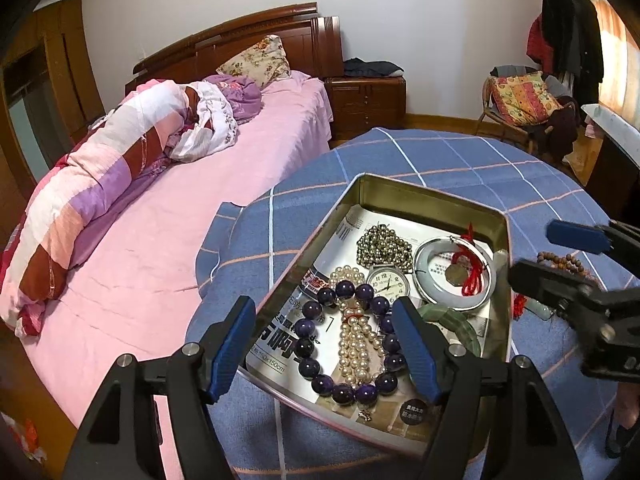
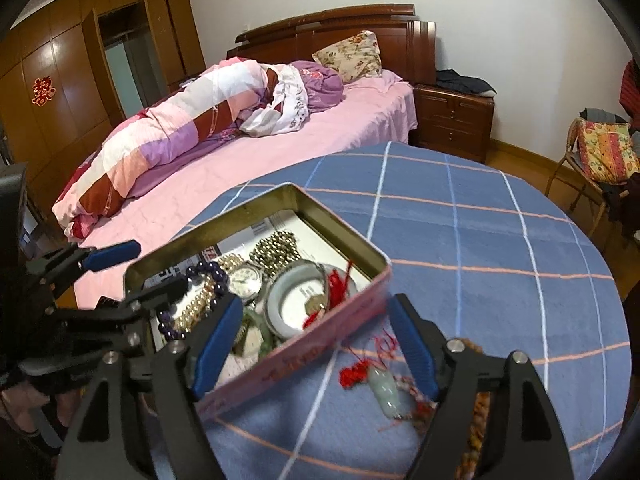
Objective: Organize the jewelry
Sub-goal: 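Move both open grippers back toward the wooden beads and jade pendant, then grasp the wooden prayer-bead strand with the right gripper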
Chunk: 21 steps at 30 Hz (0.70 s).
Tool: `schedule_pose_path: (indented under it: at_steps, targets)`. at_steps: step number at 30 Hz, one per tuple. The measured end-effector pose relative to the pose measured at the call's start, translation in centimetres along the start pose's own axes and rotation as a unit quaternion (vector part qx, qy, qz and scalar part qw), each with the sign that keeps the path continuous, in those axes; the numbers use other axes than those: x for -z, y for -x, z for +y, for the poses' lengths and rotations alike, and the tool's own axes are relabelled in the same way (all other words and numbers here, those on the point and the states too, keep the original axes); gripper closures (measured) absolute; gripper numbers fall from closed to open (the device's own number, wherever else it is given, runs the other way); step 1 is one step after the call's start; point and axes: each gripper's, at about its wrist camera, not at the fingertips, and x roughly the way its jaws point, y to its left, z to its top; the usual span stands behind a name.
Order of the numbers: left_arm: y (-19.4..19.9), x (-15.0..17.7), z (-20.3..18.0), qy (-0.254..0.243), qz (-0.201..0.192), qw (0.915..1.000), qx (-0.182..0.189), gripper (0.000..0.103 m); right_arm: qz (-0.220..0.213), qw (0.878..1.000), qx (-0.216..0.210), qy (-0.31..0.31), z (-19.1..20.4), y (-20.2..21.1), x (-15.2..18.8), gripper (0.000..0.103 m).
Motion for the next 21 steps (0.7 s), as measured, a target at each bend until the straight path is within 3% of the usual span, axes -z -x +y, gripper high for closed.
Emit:
schedule_pose_path:
  at_steps: [8, 21]
  targets:
    - [1.1, -0.1, -0.8, 0.008, -0.019, 0.9997, -0.013, 0.023, -0.002, 1.000, 0.021, -0.004, -2.0, 1.4, 1.2, 0.020]
    - [3.0, -0.1, -4.3, -0.006, -0.040, 0.9991, -0.008, 0.022, 0.019, 0.995, 0.094, -0.035, -8.9, 4.9, 6.5, 0.019]
